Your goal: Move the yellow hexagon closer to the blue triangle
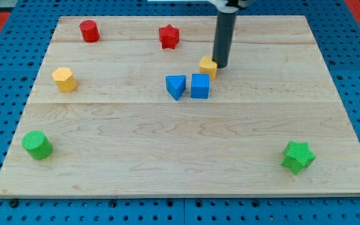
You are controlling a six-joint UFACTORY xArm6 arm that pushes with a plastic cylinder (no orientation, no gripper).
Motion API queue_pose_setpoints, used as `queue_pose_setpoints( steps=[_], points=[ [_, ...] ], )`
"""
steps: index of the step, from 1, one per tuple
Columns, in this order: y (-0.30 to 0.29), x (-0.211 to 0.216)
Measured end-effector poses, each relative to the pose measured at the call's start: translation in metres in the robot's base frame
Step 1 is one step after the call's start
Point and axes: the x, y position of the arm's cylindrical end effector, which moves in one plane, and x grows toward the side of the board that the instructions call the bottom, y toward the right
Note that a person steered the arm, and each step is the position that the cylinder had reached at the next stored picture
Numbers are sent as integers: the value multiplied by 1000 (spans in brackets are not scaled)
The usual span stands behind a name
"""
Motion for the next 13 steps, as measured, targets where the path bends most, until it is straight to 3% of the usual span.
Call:
queue_pose_setpoints(
  steps=[1,2,3,5,7,8,9,11,12,13],
  points=[
    [-7,-2],
    [-50,0],
    [-50,-32],
    [-194,-58],
    [-305,-35],
    [-338,-1],
    [-306,50],
    [-164,55],
    [-212,80],
    [-147,88]
  ],
)
